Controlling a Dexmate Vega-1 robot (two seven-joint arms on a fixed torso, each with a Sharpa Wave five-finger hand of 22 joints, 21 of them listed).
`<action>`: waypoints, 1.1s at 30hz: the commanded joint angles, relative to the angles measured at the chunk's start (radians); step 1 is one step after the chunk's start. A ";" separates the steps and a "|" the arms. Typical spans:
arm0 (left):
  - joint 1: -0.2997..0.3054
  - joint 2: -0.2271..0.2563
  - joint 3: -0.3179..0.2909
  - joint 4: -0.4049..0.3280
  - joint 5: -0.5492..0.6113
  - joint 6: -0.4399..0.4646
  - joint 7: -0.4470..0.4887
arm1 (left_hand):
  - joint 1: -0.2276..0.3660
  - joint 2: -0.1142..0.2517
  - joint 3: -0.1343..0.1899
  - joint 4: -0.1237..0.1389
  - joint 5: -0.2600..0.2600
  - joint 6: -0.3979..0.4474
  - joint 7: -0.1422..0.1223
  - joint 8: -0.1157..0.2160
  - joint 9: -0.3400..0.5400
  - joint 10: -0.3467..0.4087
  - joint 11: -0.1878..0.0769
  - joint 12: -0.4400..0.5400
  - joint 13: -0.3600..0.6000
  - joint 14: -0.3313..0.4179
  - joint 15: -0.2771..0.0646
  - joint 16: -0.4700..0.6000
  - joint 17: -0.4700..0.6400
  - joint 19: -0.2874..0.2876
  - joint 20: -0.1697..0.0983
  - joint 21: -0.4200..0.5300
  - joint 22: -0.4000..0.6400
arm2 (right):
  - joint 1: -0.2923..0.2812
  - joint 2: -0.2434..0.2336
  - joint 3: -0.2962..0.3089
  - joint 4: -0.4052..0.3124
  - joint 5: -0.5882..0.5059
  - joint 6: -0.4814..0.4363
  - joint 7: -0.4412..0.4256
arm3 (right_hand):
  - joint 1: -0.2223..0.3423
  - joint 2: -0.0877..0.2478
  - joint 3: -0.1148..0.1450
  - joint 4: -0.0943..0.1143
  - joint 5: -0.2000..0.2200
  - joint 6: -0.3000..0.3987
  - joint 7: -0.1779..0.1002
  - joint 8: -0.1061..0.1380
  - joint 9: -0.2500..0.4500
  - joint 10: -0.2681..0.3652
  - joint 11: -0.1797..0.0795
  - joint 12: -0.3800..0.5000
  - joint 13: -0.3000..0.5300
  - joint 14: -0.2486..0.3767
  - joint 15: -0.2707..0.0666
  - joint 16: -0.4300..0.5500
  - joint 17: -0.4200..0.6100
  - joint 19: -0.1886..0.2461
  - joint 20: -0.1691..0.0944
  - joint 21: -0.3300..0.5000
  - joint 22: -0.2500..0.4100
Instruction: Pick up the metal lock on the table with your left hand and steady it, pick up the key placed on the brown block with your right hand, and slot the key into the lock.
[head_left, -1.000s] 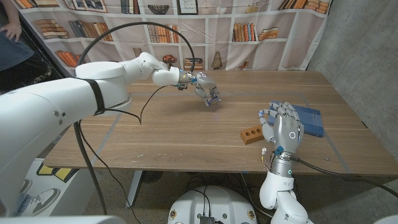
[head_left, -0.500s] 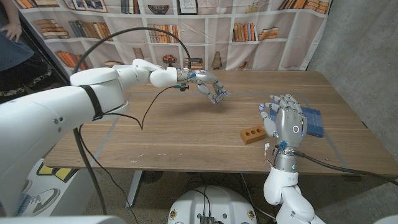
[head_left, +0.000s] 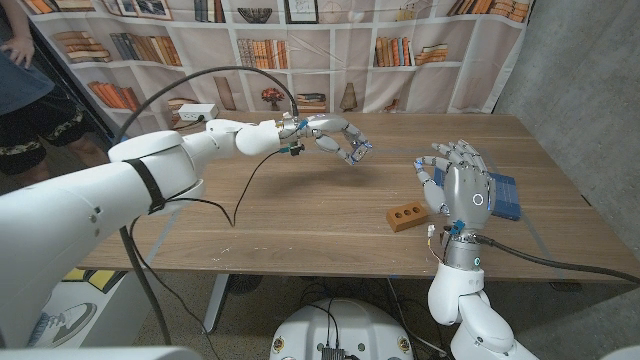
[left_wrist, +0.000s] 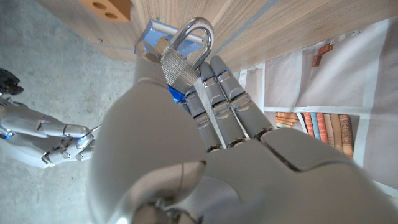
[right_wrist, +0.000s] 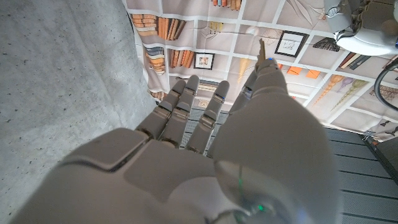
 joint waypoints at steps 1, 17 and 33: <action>0.148 -0.001 -0.179 -0.009 -0.165 -0.055 -0.075 | 0.022 0.024 0.018 0.021 -0.003 0.027 0.016 0.002 0.005 0.011 0.001 -0.003 0.005 0.016 -0.097 0.003 0.003 0.005 -0.021 -0.002 0.002 | -0.017 -0.014 0.013 -0.070 -0.002 0.037 0.029 | 0.002 0.010 -0.003 -0.001 0.006 0.007 0.001 0.005 0.004 0.002 -0.001 -0.002 0.001 0.000 -0.138 -0.001 0.003 0.003 -0.076 0.000 0.001; 0.337 -0.003 -0.418 -0.162 -0.210 -0.070 -0.075 | 0.024 0.023 0.021 0.023 -0.005 0.030 0.018 -0.004 0.006 0.010 0.003 -0.007 0.006 0.012 -0.097 0.000 0.003 0.000 -0.019 -0.007 0.003 | -0.026 -0.081 0.084 -0.141 -0.001 0.136 0.101 | 0.006 0.014 -0.015 0.002 0.007 0.006 0.001 0.007 0.007 -0.002 -0.002 -0.002 0.001 -0.002 -0.138 -0.002 0.003 0.001 -0.077 0.000 0.001; 0.612 0.097 -0.642 -0.739 -0.158 0.322 -0.066 | 0.030 0.023 0.026 0.024 -0.006 0.029 0.017 -0.012 0.006 0.008 0.006 -0.012 0.007 0.003 -0.097 -0.003 0.004 -0.008 -0.019 -0.014 0.003 | -0.072 -0.194 0.298 -0.177 0.126 0.389 0.173 | 0.010 0.018 -0.024 0.003 0.006 0.002 0.001 0.009 0.010 -0.014 -0.003 -0.005 0.001 -0.012 -0.139 -0.004 0.003 -0.003 -0.082 -0.002 0.001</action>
